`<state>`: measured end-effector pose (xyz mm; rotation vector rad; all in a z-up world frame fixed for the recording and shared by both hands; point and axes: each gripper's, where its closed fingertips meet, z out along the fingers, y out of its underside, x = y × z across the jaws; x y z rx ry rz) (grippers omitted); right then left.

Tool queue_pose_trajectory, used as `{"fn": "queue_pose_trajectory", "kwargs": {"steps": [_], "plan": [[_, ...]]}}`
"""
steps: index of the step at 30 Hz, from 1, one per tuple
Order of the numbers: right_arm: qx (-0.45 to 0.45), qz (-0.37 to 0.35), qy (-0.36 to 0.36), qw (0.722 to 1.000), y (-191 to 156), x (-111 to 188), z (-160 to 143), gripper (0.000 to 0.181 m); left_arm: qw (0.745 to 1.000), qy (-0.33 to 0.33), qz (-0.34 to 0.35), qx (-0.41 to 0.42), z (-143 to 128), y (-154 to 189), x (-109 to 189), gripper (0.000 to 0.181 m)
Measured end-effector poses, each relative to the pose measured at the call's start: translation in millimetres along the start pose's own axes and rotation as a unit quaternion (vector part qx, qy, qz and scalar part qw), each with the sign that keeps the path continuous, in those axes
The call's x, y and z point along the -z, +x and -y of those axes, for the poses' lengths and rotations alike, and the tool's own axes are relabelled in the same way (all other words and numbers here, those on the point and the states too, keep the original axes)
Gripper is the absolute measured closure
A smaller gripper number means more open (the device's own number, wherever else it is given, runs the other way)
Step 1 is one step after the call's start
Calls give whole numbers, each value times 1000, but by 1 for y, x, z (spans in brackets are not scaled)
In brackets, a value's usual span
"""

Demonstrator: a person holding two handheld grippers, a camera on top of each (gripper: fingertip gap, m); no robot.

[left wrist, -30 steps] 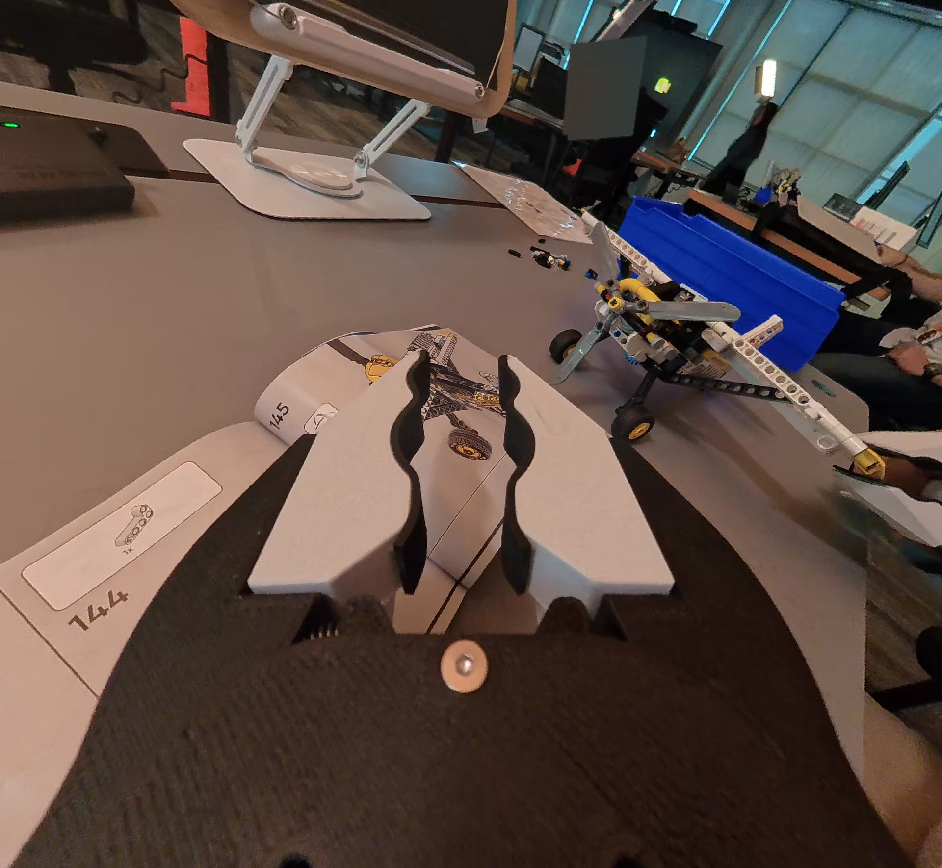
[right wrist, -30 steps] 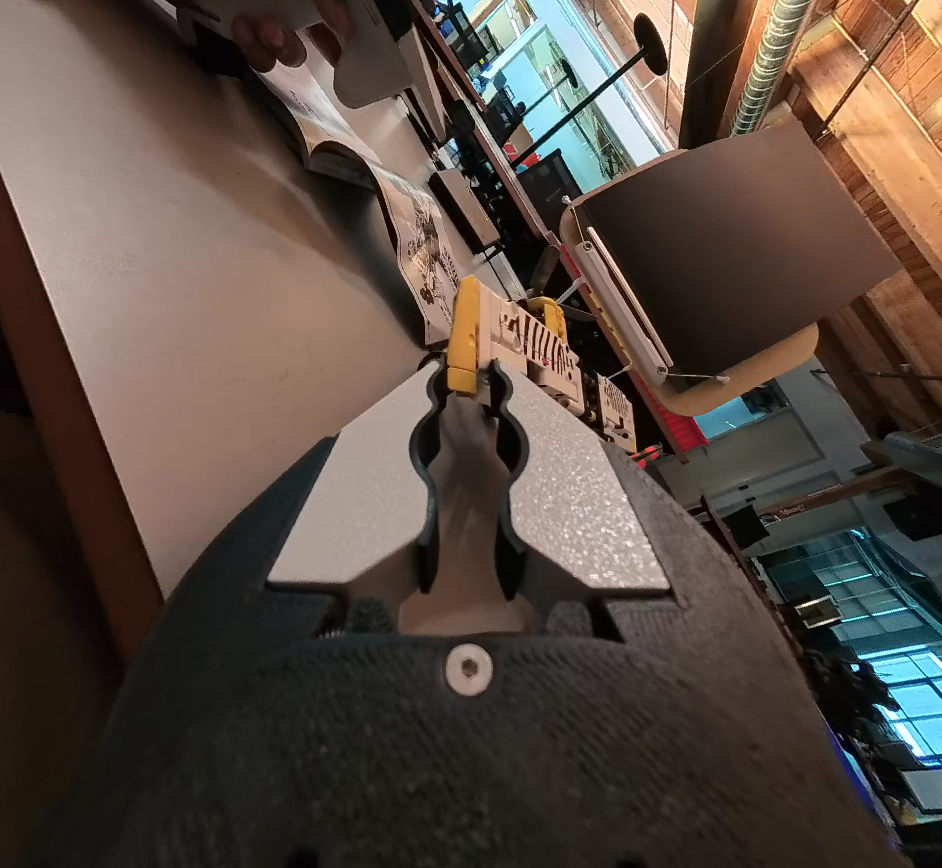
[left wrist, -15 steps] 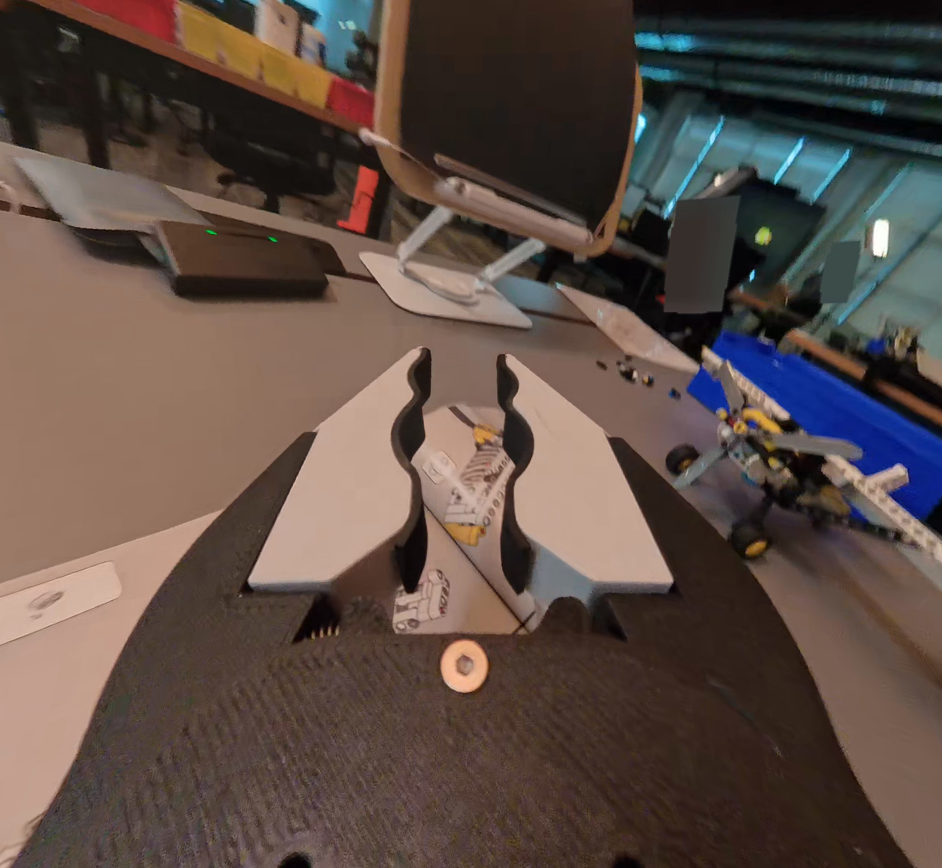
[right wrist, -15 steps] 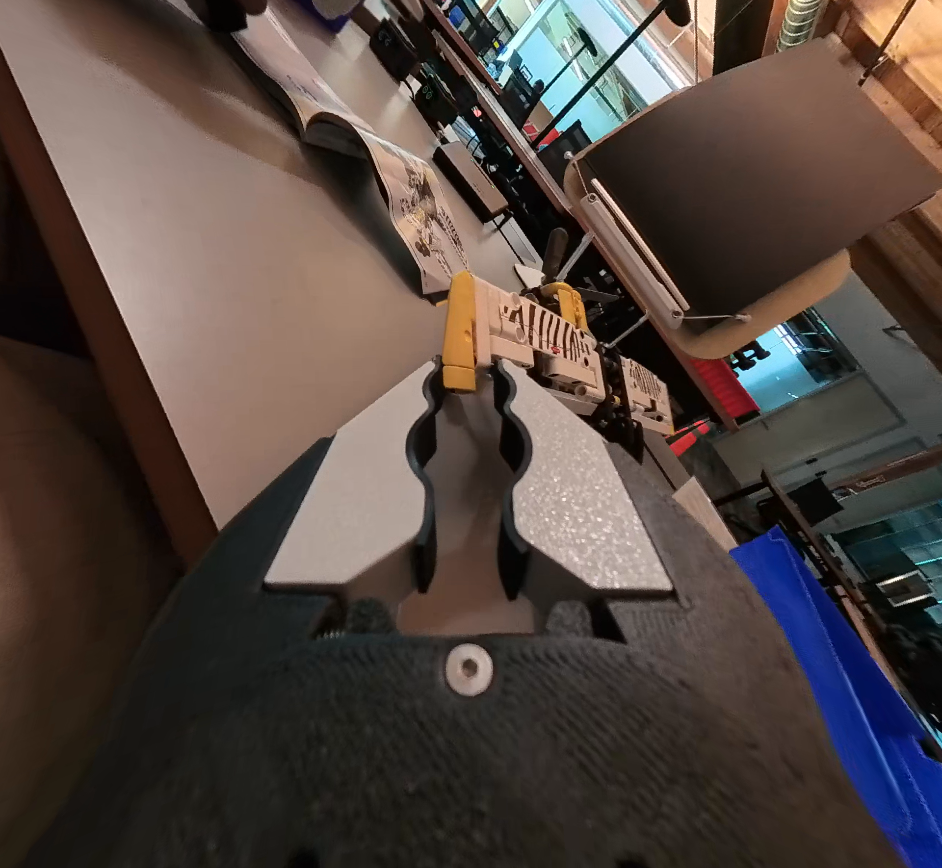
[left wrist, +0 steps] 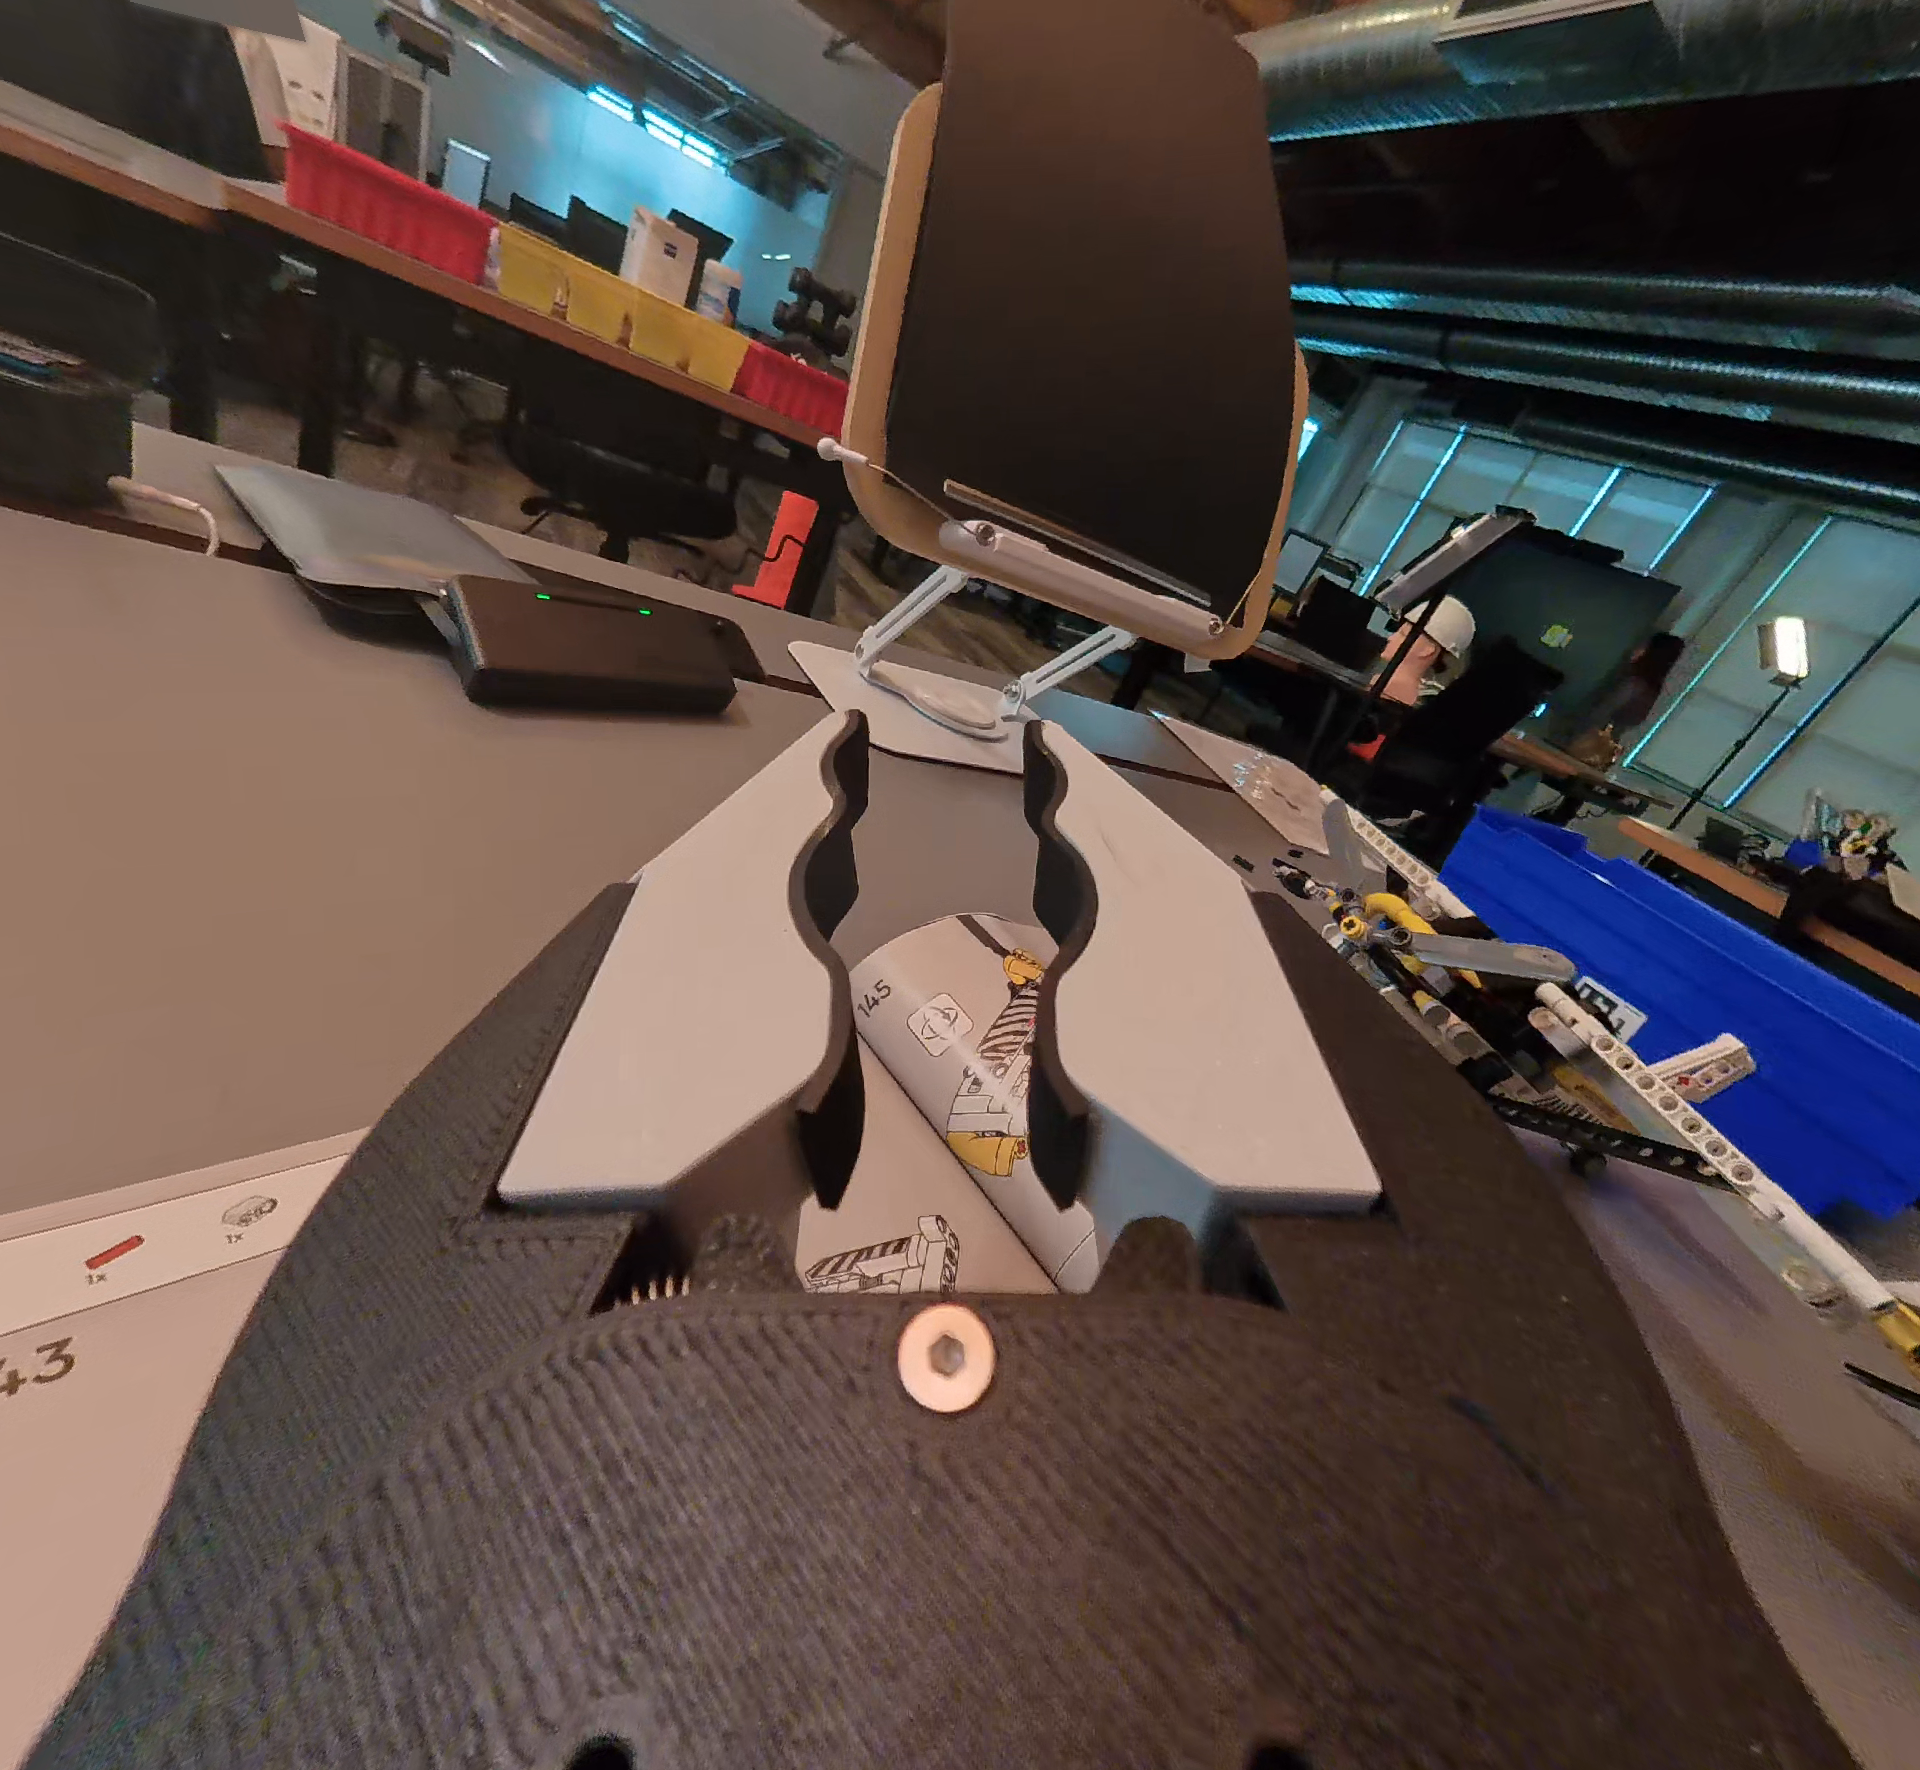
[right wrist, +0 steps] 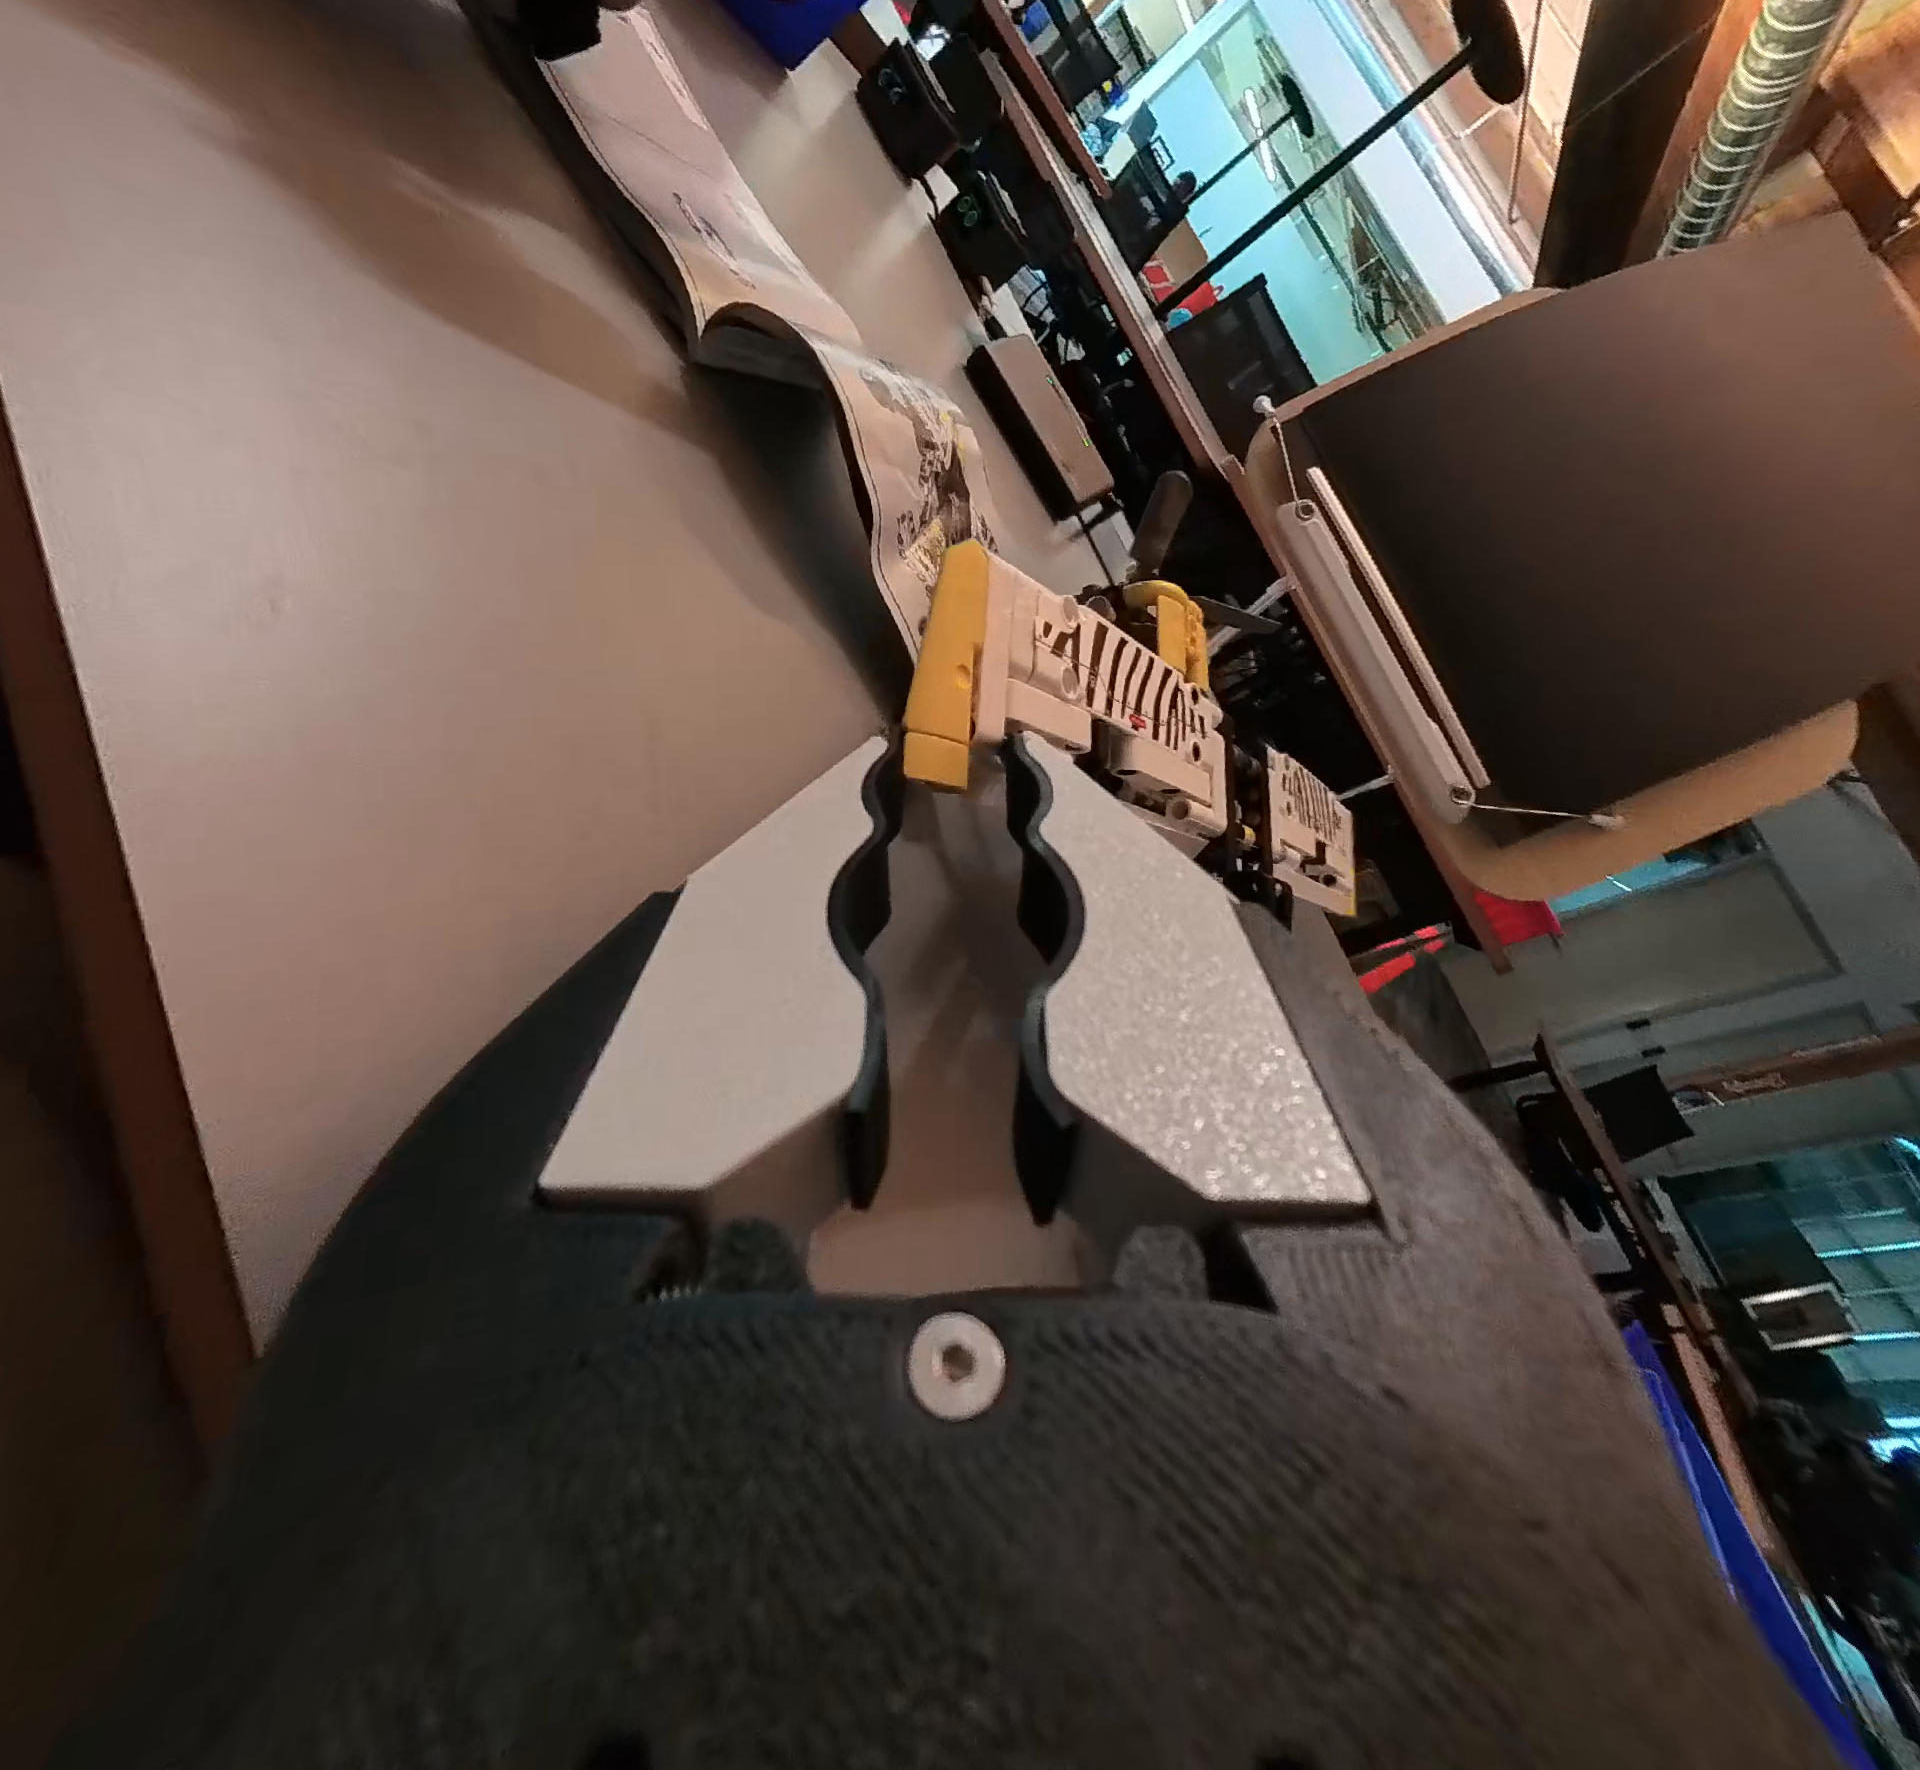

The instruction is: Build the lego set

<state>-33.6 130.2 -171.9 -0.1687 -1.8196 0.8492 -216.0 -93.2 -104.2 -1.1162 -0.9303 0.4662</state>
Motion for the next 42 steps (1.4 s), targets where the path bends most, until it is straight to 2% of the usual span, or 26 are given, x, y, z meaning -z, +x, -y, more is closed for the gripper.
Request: {"fn": "queue_pose_trajectory", "kwargs": {"steps": [4, 8, 10, 14, 20, 24, 28, 29, 31, 34, 42], "plan": [[6, 3, -16, 1000, 1, 9, -11, 166, 1000, -8, -9, 0, -3, 2, -1, 155], [51, -2, -139, 989, 6, 33, -69, 178, 1000, -5, -15, -9, -3, 6, -1, 157], [40, -11, -147, 988, 8, 47, -78, 176, 1000, -7, -18, -10, -4, 7, -2, 157], [-32, -55, -117, 991, 23, 59, -70, 160, 1000, -14, -20, -11, -7, 8, -4, 156], [-69, -57, -18, 996, 18, 33, -21, 140, 1000, -19, -15, -11, -9, 6, -5, 156], [13, -84, 1, 996, 22, 14, 1, 140, 1000, -22, -17, -9, -10, 6, -6, 155], [118, -94, -9, 988, 19, 2, 7, 162, 1000, -23, -18, -11, -10, 7, -6, 155], [140, -98, -13, 985, 18, 1, 8, 171, 1000, -23, -19, -11, -11, 7, -6, 155], [167, -103, -18, 981, 16, 2, 8, 172, 999, -24, -21, -9, -11, 8, -6, 155], [151, -108, -20, 982, 19, 11, 1, 172, 999, -26, -24, -7, -12, 9, -6, 155], [93, -127, -55, 986, 37, 65, -37, 171, 999, -30, -28, -2, -14, 10, -7, 155]]}}
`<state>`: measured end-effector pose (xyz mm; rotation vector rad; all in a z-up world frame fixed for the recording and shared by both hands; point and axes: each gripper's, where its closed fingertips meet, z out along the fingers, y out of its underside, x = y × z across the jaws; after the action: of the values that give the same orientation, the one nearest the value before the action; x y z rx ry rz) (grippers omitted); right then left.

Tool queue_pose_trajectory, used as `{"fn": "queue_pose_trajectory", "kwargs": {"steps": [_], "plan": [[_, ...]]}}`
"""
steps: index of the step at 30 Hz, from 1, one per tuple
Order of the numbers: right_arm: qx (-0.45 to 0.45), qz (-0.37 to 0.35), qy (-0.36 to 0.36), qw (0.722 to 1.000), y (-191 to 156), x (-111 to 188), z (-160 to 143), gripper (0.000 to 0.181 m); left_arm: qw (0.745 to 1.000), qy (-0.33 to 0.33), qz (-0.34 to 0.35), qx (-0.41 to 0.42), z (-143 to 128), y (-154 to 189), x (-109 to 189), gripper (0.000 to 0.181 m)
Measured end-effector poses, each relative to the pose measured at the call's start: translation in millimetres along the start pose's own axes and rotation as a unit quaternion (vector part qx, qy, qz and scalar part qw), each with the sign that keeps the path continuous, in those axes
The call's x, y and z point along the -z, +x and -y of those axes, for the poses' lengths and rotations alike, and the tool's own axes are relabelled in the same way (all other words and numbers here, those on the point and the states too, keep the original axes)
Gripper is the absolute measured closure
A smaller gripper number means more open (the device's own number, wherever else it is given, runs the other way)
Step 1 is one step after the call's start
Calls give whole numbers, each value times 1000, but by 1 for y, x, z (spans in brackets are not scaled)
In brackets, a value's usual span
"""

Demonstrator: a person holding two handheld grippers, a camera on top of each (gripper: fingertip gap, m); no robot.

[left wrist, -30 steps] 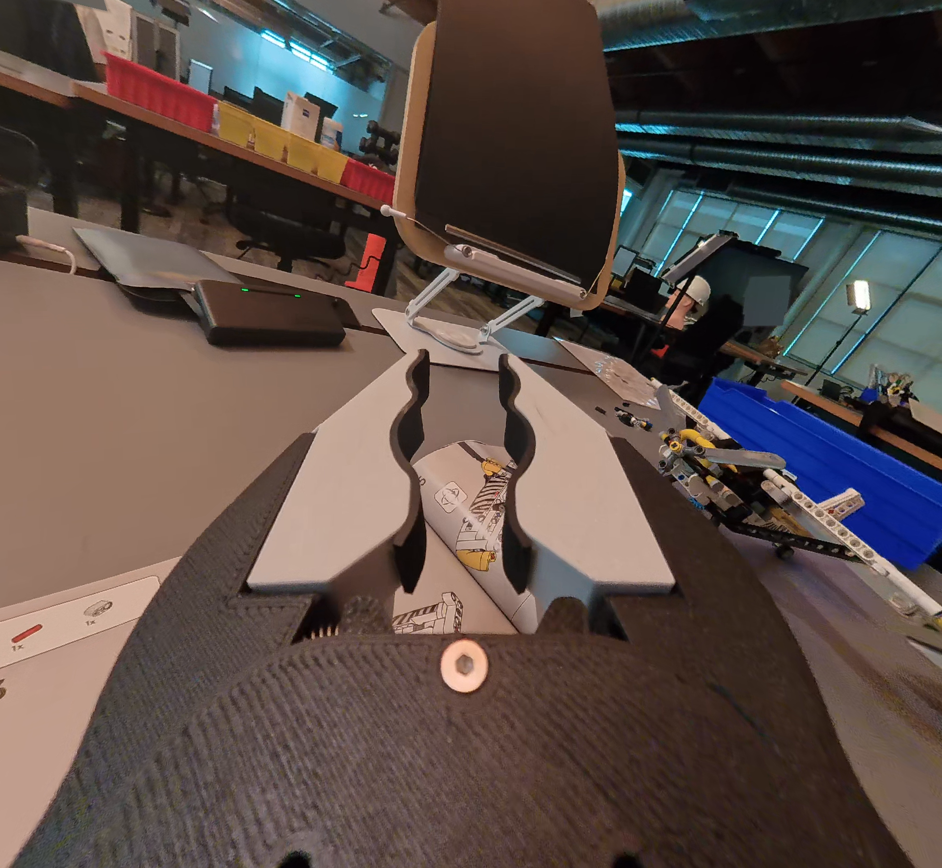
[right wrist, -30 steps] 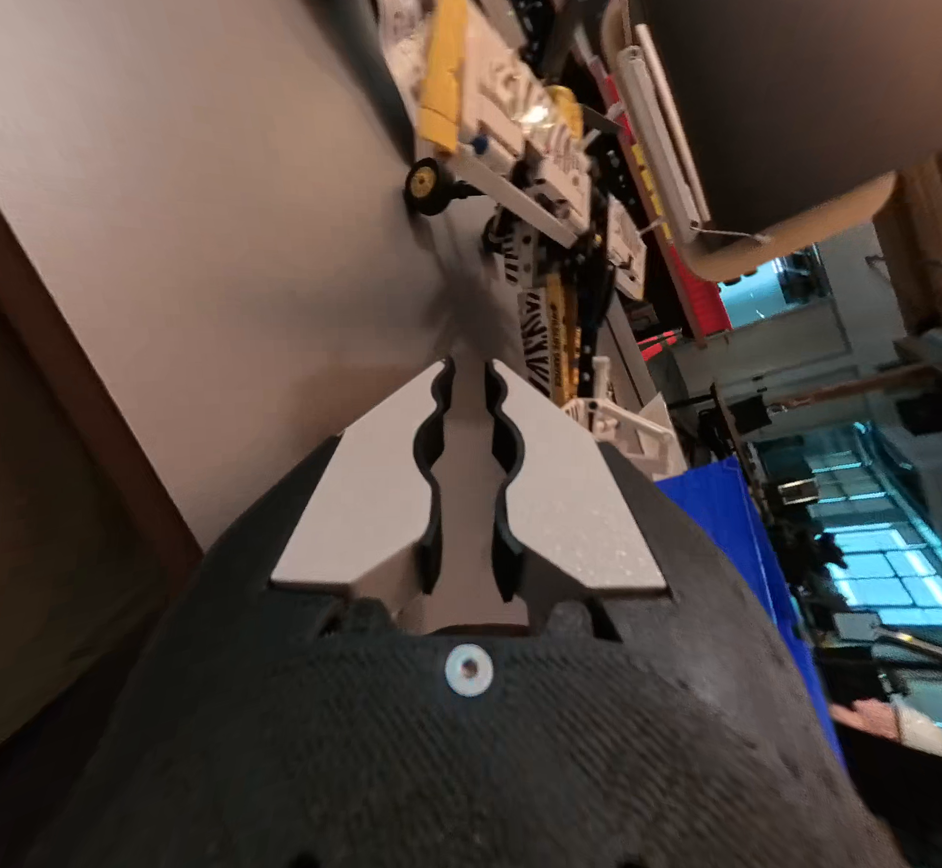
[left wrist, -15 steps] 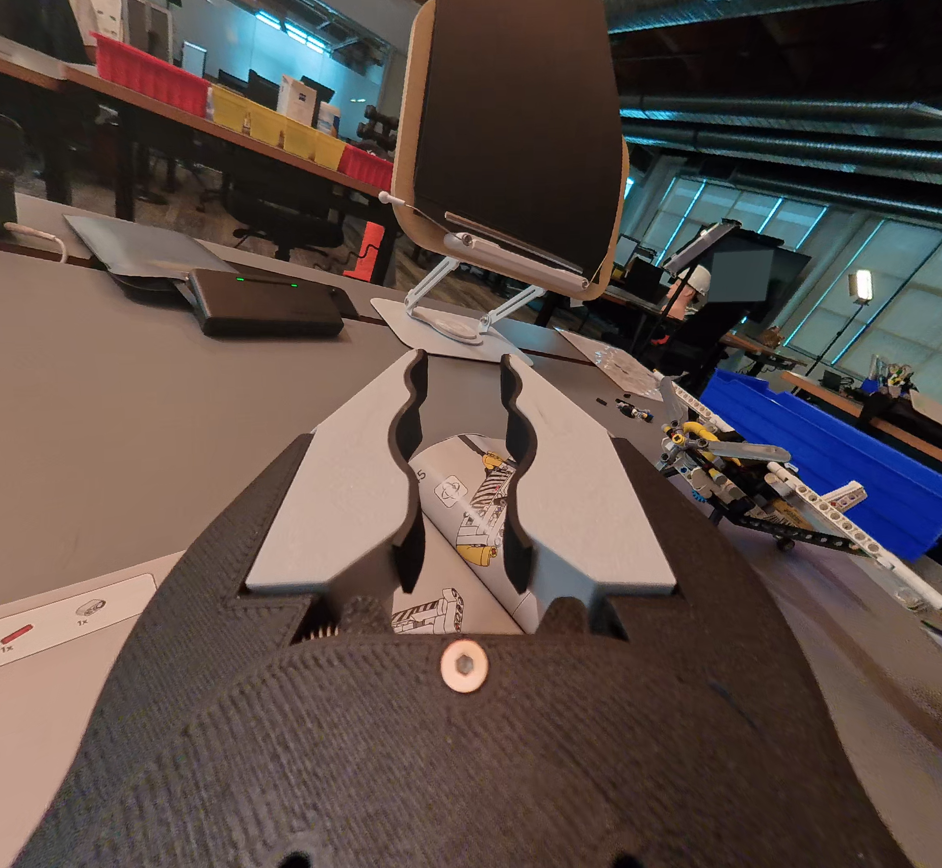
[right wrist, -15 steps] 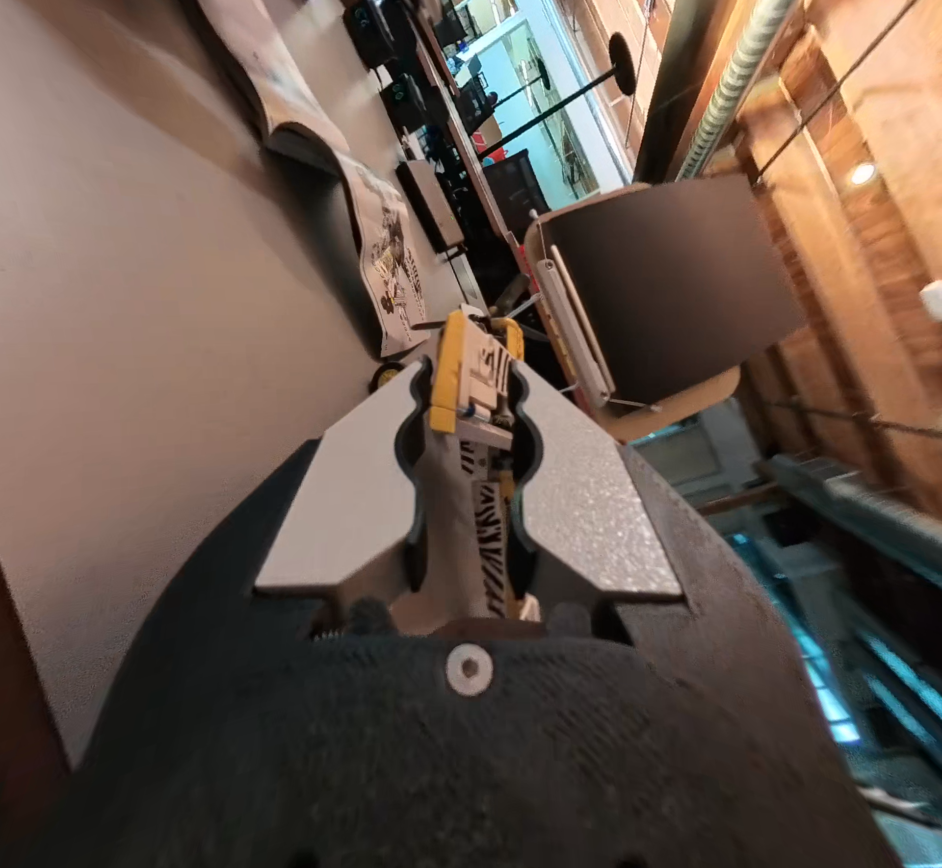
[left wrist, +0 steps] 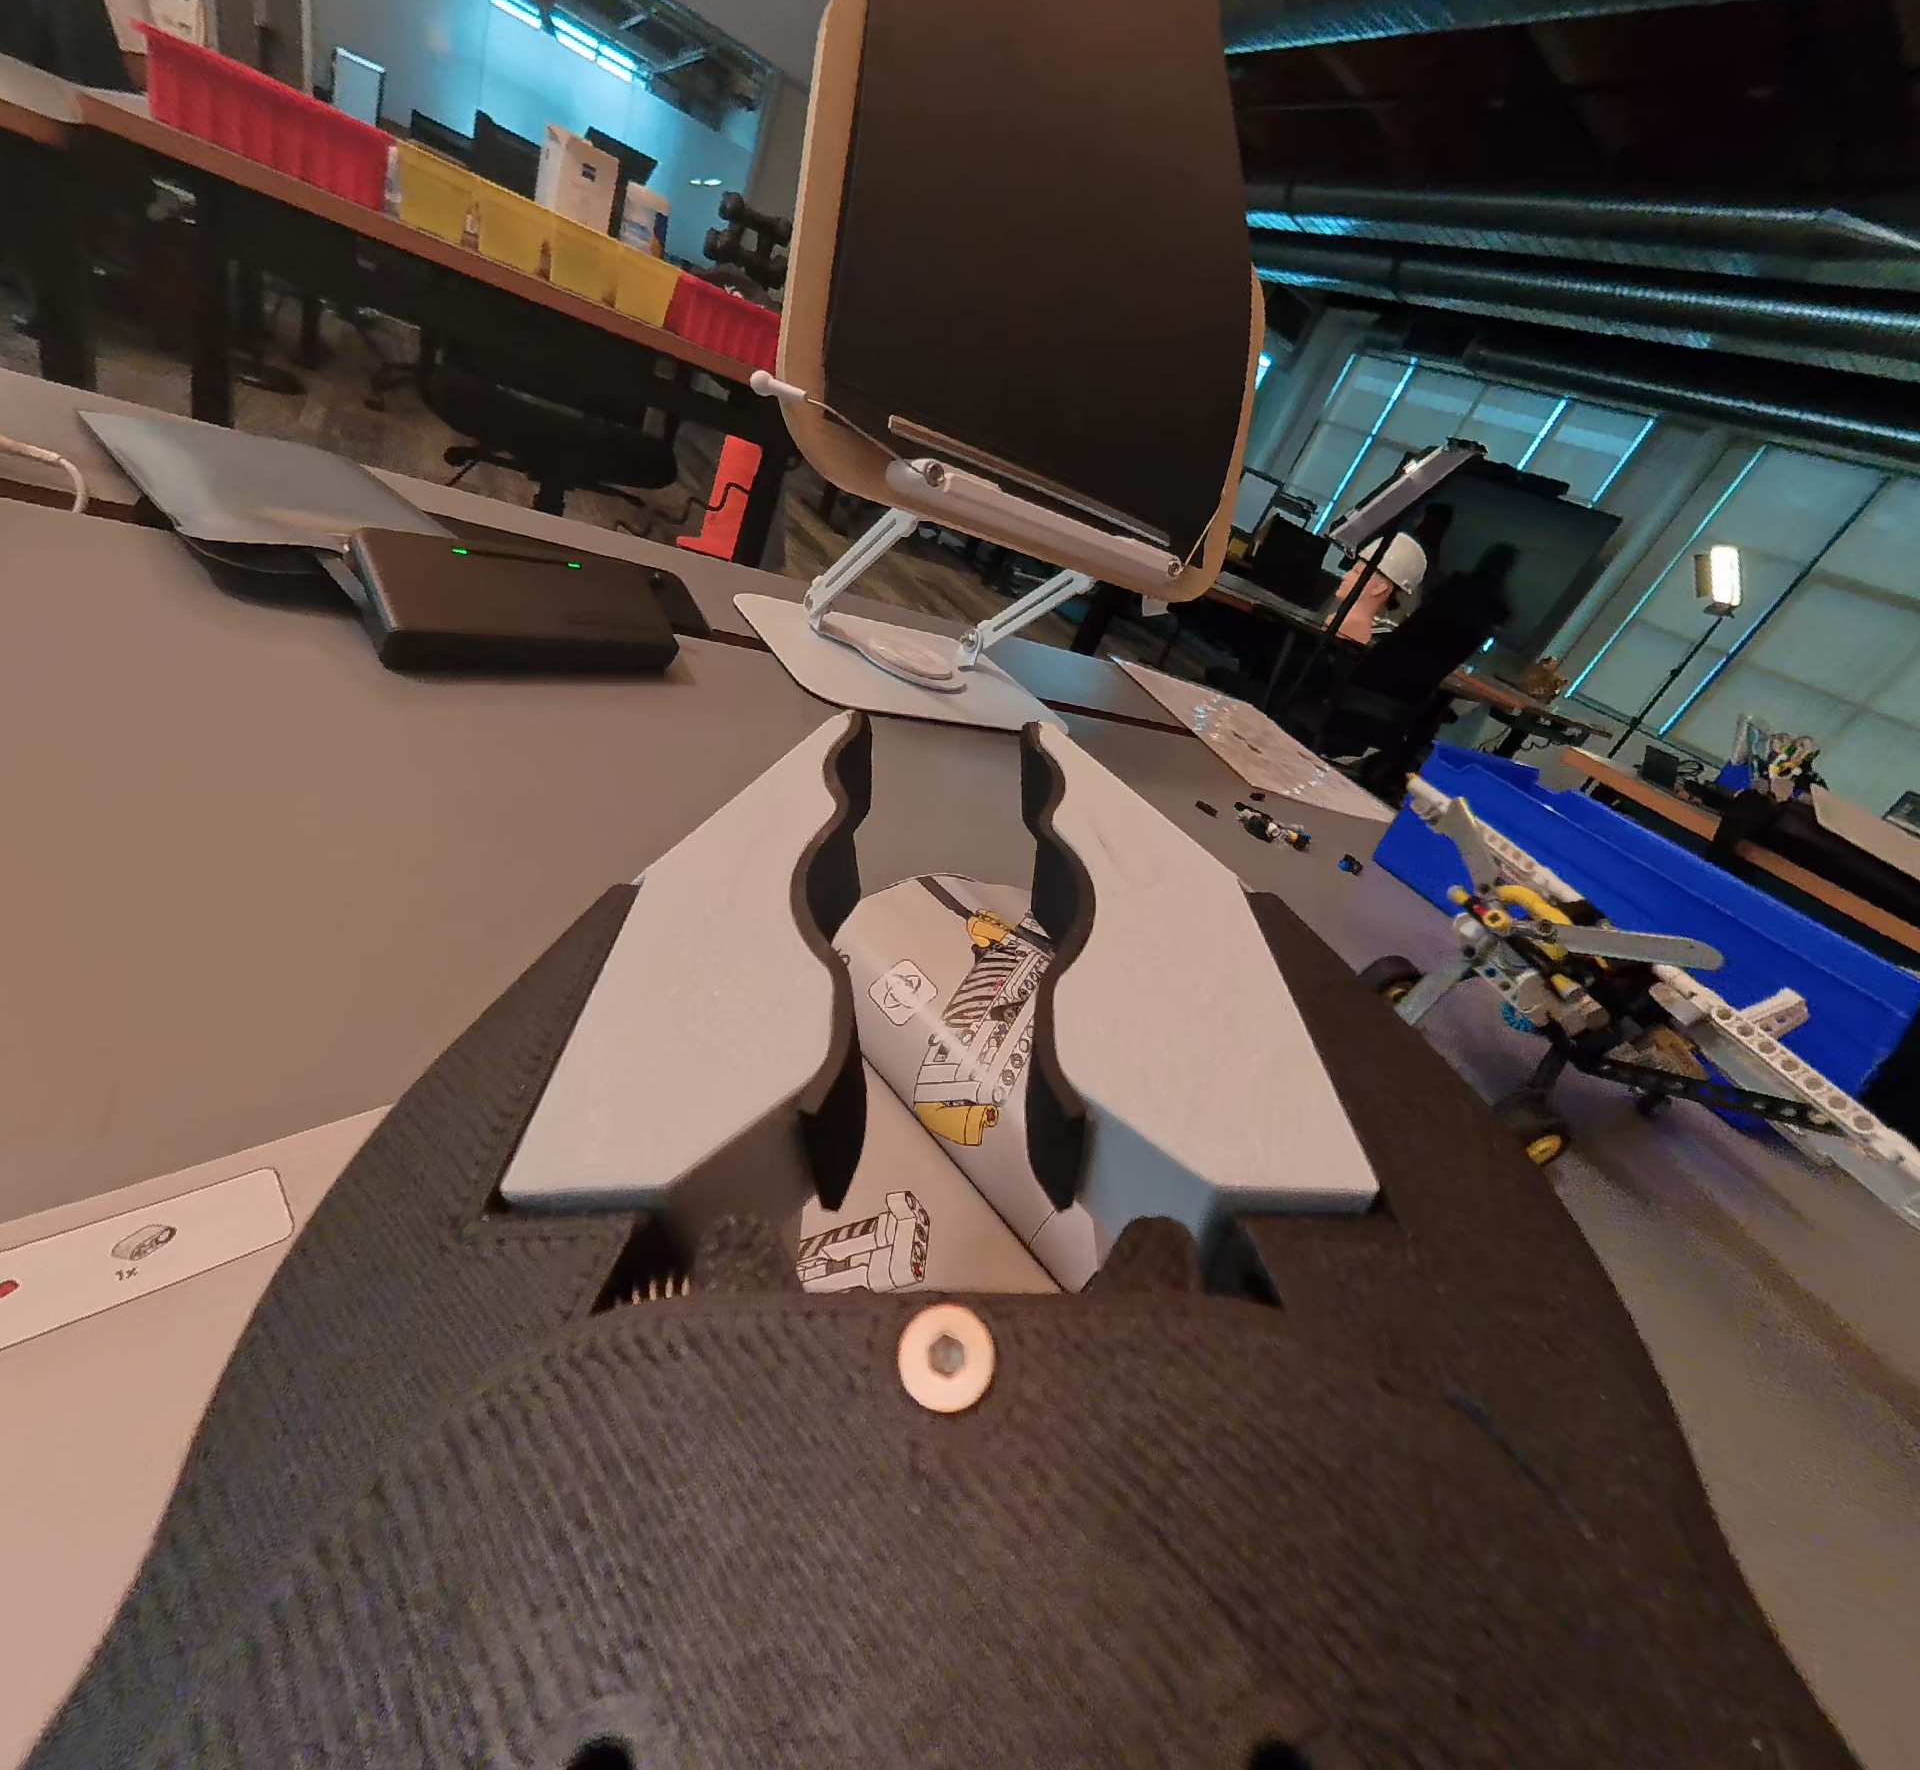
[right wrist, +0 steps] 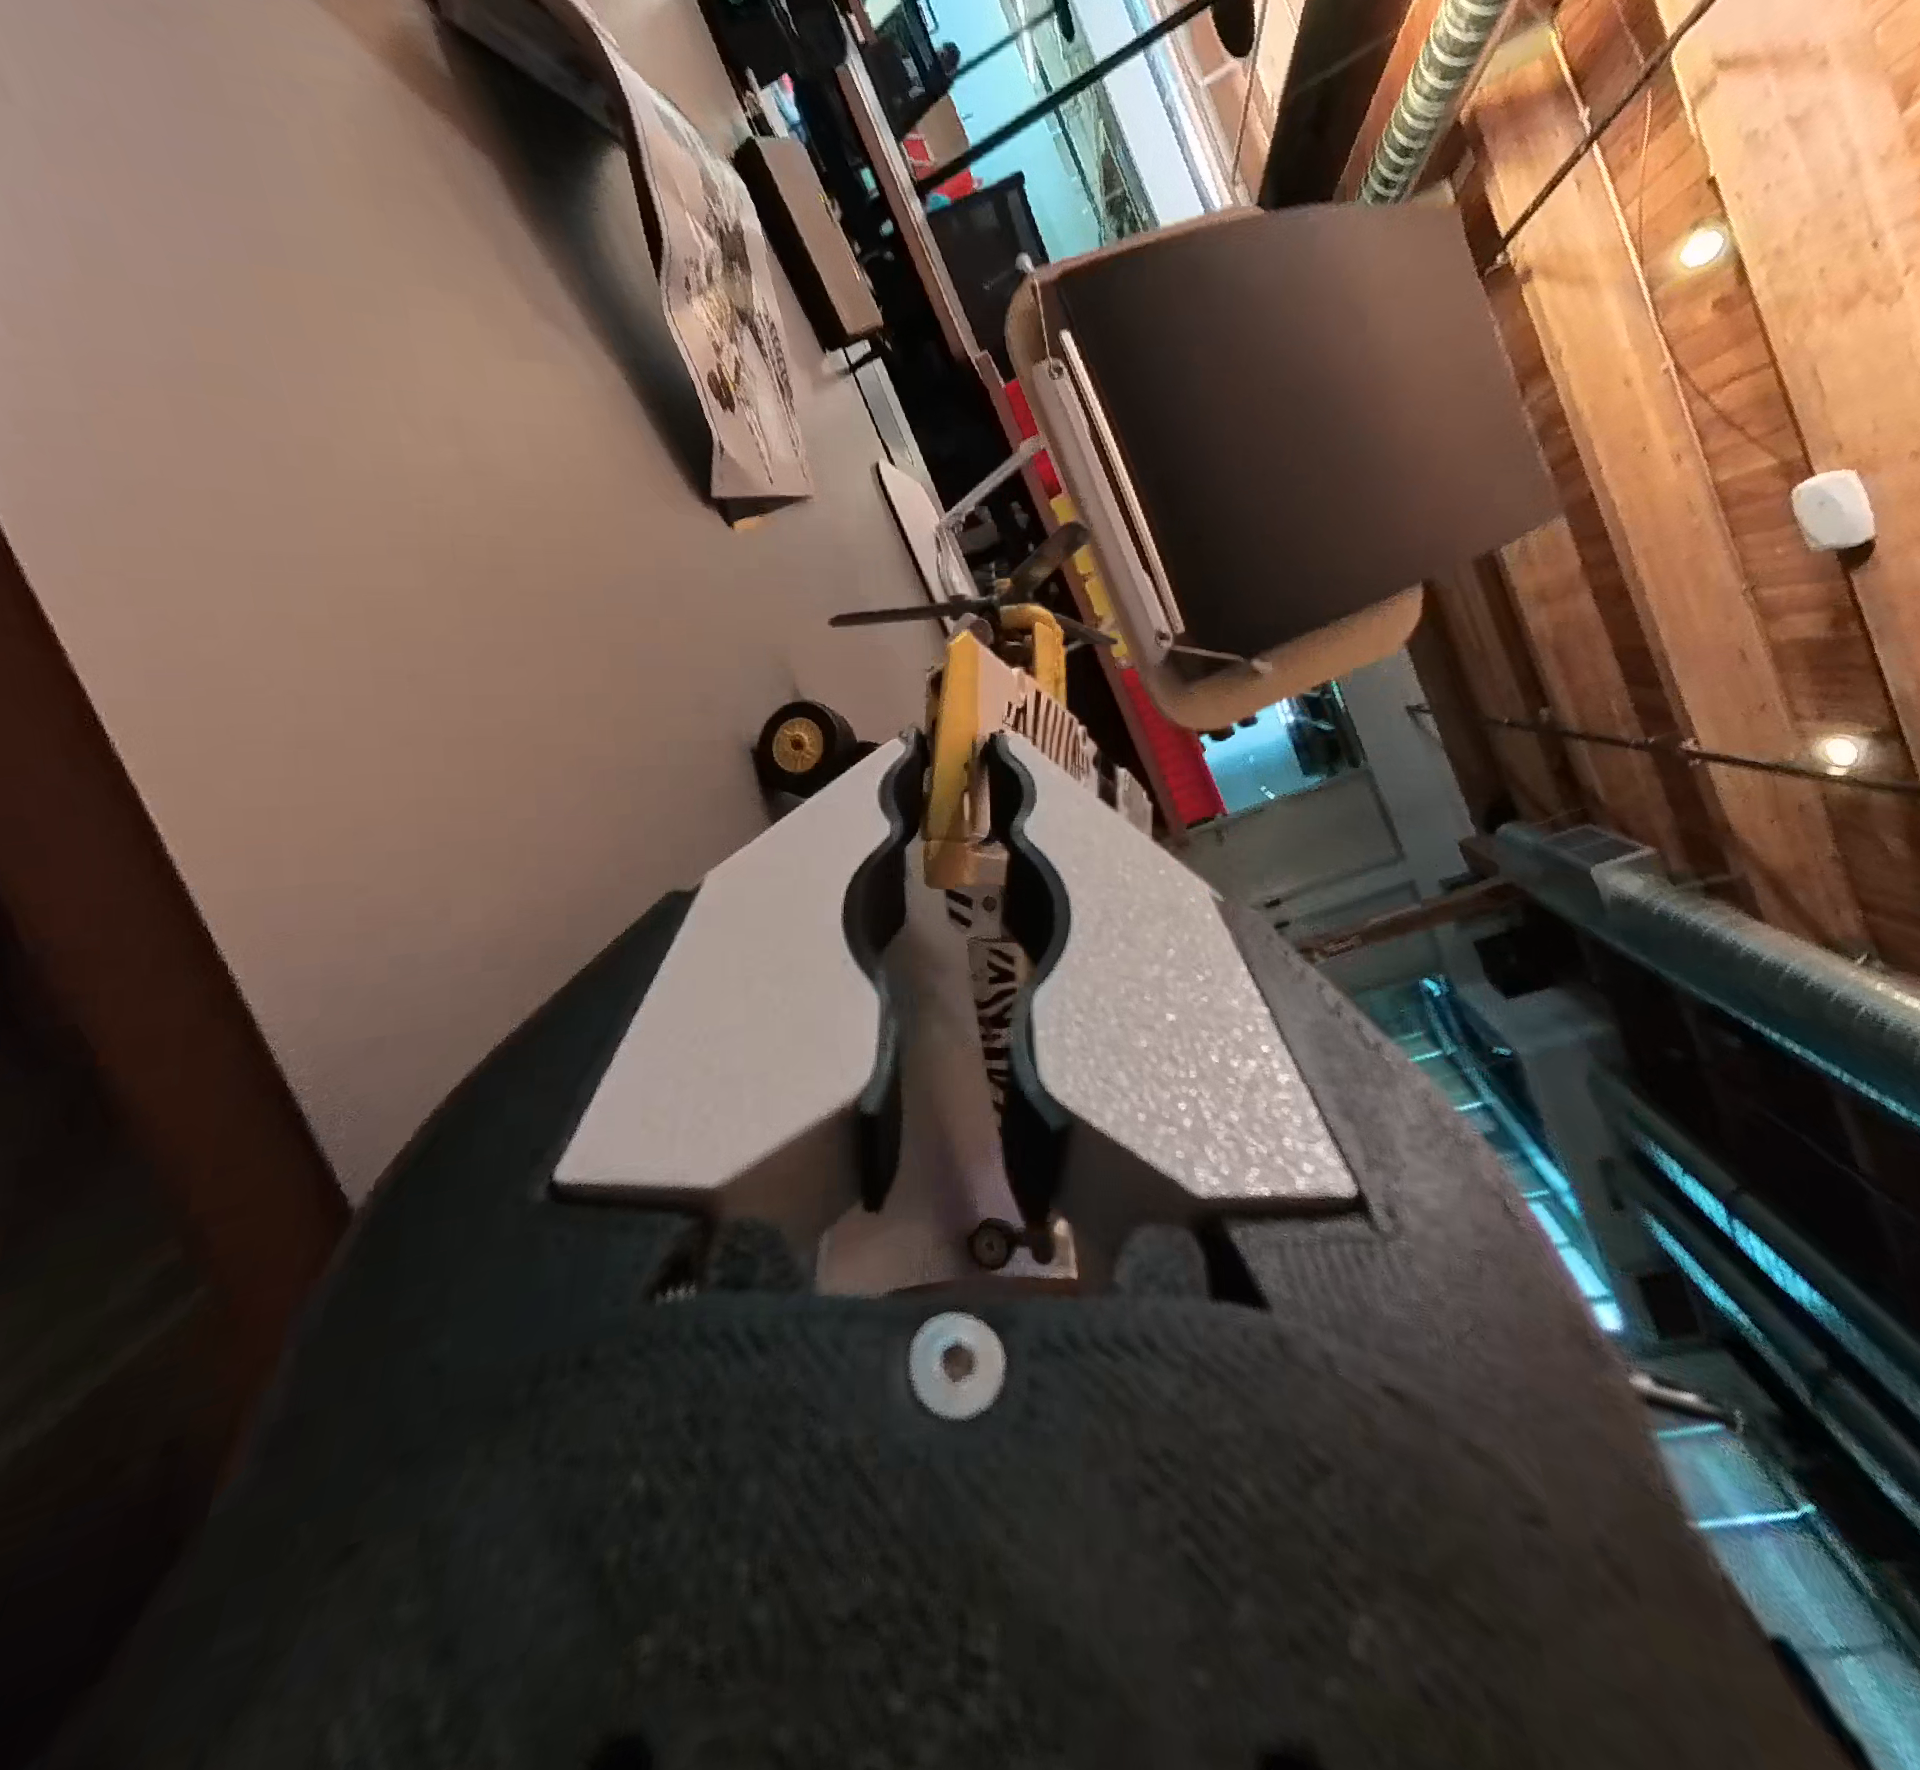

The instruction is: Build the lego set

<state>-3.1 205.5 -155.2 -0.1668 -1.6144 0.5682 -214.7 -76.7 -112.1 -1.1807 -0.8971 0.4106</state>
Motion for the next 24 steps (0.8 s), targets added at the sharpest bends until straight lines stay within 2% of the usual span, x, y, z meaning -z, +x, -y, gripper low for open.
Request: {"fn": "queue_pose_trajectory", "kwargs": {"steps": [5, 8, 12, 16, 20, 24], "plan": [[-25, 8, 4, 1000, -2, -2, 3, 170, 1000, -2, 0, -2, -1, 0, -1, 155], [-37, 18, 22, 999, -10, -19, 19, 170, 1000, -2, 1, -2, -1, 0, -1, 155], [4, 36, 53, 998, -27, -43, 46, 169, 1000, -2, 0, -1, -1, 0, -2, 155], [-2, 49, 73, 996, -32, -55, 61, 169, 1000, 3, 1, -3, 1, 0, 0, 156], [-23, 44, 72, 996, -23, -52, 56, 170, 1000, 2, -1, 1, 1, -1, 0, 156], [-50, 37, 57, 996, -12, -34, 38, 171, 1000, -1, -4, 2, 0, 0, 0, 156]]}}
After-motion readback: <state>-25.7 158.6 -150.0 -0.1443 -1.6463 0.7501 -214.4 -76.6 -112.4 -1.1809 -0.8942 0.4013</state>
